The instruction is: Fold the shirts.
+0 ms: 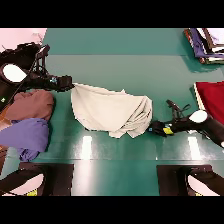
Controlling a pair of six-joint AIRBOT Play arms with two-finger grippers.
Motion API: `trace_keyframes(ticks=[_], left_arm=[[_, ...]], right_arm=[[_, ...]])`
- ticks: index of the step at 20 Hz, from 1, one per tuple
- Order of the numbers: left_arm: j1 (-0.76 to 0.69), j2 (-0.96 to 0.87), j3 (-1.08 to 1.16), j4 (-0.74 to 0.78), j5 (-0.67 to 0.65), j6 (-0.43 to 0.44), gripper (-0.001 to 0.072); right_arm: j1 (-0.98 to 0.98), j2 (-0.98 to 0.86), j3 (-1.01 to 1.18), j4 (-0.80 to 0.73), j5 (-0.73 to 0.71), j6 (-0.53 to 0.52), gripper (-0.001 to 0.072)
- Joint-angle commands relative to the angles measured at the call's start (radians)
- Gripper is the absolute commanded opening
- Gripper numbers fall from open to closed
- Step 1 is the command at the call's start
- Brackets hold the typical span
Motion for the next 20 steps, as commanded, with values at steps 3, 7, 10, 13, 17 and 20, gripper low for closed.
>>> trace_keyframes(ticks=[3, 7, 10, 13, 17, 20], left_arm=[[0.001, 0.001, 0.002, 0.016, -0.034, 0.023, 0.0023], [0.002, 0.002, 0.035, 0.037, -0.07, 0.029, 0.0023], [0.002, 0.032, 0.183, 0.114, -0.102, 0.026, 0.0023], [0.002, 0.106, 0.394, 0.164, -0.104, 0.026, 0.0023], [0.001, 0.189, 0.681, 0.164, -0.104, 0.026, 0.0023], [0.001, 0.239, 0.833, 0.162, -0.101, 0.026, 0.0023]], right_arm=[[0.082, -0.196, 0.143, 0.008, -0.081, -0.001, 0.0256], [0.053, -0.209, 0.248, -0.071, -0.039, -0.016, 0.0013], [-0.034, -0.095, 0.377, -0.284, 0.063, 0.044, 0.0012], [-0.155, 0.055, 0.541, -0.402, 0.148, 0.045, 0.0012], [-0.296, 0.219, 0.758, -0.409, 0.182, 0.028, 0.0013], [-0.331, 0.304, 0.883, -0.41, 0.191, 0.014, 0.0012]])
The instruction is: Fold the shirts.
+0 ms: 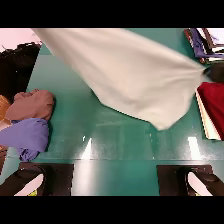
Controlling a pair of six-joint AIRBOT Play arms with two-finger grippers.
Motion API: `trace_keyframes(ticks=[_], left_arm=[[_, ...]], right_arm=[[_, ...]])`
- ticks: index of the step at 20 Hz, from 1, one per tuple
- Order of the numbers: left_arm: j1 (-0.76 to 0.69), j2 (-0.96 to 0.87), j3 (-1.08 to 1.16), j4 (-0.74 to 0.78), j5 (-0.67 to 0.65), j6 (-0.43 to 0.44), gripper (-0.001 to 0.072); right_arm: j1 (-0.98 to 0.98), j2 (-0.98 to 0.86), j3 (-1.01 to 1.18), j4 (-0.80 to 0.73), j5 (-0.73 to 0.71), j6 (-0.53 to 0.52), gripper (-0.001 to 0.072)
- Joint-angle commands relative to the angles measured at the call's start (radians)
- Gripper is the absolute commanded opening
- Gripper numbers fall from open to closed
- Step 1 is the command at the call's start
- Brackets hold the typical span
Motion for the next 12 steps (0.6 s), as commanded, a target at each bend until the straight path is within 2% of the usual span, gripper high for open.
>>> trace_keyframes(ticks=[1, 3, 7, 12], left_arm=[[0.001, 0.058, 0.198, 0.015, -0.003, -0.001, 0.0023], [0.001, 0.068, 0.28, 0.013, -0.003, -0.001, 0.0023], [0.001, 0.103, 0.319, 0.01, 0.111, -0.001, 0.0022], [0.001, 0.096, 0.296, 0.024, 0.134, 0.0, 0.0022]], right_arm=[[-0.059, 0.106, 0.158, -0.03, 0.026, -0.014, 0.0012], [-0.059, 0.138, 0.223, -0.032, 0.026, -0.015, 0.0012], [-0.059, 0.154, 0.347, -0.032, 0.05, -0.015, 0.0012], [-0.059, 0.062, 0.535, -0.032, 0.21, -0.015, 0.0012]])
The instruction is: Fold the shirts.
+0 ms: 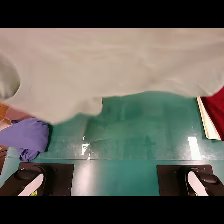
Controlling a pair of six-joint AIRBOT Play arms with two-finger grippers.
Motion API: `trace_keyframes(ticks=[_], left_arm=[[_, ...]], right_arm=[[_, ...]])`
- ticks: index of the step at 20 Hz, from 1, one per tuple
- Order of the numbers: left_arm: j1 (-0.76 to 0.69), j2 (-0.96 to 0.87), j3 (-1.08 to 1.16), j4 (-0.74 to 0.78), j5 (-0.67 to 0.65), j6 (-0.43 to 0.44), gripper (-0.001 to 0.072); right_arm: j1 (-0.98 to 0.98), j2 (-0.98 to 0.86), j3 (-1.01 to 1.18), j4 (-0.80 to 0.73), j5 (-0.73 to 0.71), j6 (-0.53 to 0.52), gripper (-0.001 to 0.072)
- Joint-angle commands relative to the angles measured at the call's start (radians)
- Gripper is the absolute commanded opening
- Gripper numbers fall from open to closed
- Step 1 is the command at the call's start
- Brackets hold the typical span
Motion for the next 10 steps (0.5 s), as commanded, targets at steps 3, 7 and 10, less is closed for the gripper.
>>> trace_keyframes(ticks=[3, 7, 10], left_arm=[[0.001, -0.048, -0.108, 0.14, 0.005, -0.009, 0.0021], [0.001, -0.244, -0.228, 0.167, -0.101, -0.013, 0.0022], [0.001, -0.449, -0.307, 0.166, -0.153, -0.013, 0.0023]], right_arm=[[-0.001, -0.146, 0.171, 0.001, 0.208, 0.028, 0.0012], [0.0, -0.307, 0.069, 0.002, 0.321, 0.074, 0.0012], [0.033, -0.435, -0.127, 0.002, 0.267, 0.074, 0.0012]])
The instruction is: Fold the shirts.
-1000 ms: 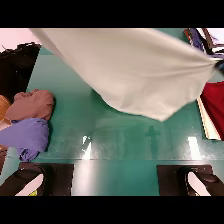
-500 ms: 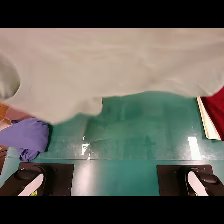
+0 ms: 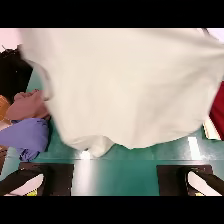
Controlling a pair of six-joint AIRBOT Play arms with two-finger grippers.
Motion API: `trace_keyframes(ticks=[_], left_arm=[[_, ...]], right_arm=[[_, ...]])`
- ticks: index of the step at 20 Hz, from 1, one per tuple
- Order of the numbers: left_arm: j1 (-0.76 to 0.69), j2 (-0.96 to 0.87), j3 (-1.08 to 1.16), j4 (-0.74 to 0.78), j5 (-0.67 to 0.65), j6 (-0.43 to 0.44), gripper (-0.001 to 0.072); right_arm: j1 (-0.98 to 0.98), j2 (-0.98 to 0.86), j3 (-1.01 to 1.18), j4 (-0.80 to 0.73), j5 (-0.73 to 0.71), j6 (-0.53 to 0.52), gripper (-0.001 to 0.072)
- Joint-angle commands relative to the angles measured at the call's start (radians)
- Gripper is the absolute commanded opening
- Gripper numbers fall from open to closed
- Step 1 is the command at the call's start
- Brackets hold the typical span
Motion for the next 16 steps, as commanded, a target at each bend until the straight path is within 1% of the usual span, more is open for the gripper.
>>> trace_keyframes(ticks=[1, 3, 5, 7, 8, 9, 10, 11, 14, 15, 16], left_arm=[[0.001, -0.232, -0.098, 0.015, -0.06, -0.001, 0.0023], [0.001, -0.36, -0.117, 0.016, -0.044, 0.0, 0.0023], [0.001, -0.46, -0.117, 0.016, -0.018, 0.001, 0.0023], [0.001, -0.507, -0.117, 0.019, 0.007, 0.001, 0.0024], [0.001, -0.509, -0.116, 0.026, 0.01, 0.002, 0.0057], [0.001, -0.505, -0.112, 0.034, 0.005, 0.002, 0.037], [0.006, -0.503, -0.1, 0.04, -0.021, -0.001, 0.0587], [0.019, -0.503, -0.079, 0.038, -0.08, -0.002, 0.0588], [0.081, -0.468, -0.064, 0.033, -0.275, -0.001, 0.0588], [0.103, -0.434, -0.098, 0.025, -0.308, 0.0, 0.0588], [0.119, -0.389, -0.159, 0.01, -0.307, 0.002, 0.0589]], right_arm=[[0.037, -0.153, -0.19, 0.003, -0.048, 0.011, 0.0012], [0.074, -0.251, -0.28, 0.004, -0.185, 0.002, 0.0012], [0.104, -0.335, -0.303, 0.006, -0.29, 0.0, 0.0012], [0.129, -0.409, -0.272, 0.006, -0.352, 0.0, 0.0013], [0.137, -0.438, -0.24, 0.006, -0.357, 0.0, 0.0017], [0.141, -0.462, -0.204, 0.013, -0.344, 0.0, 0.0104], [0.141, -0.483, -0.161, 0.014, -0.32, 0.0, 0.035], [0.141, -0.494, -0.119, 0.014, -0.285, 0.0, 0.0401], [0.127, -0.444, -0.086, 0.012, -0.208, -0.026, 0.0399], [0.117, -0.414, -0.089, 0.012, -0.181, -0.032, 0.0399], [0.107, -0.377, -0.11, 0.012, -0.171, -0.035, 0.0399]])
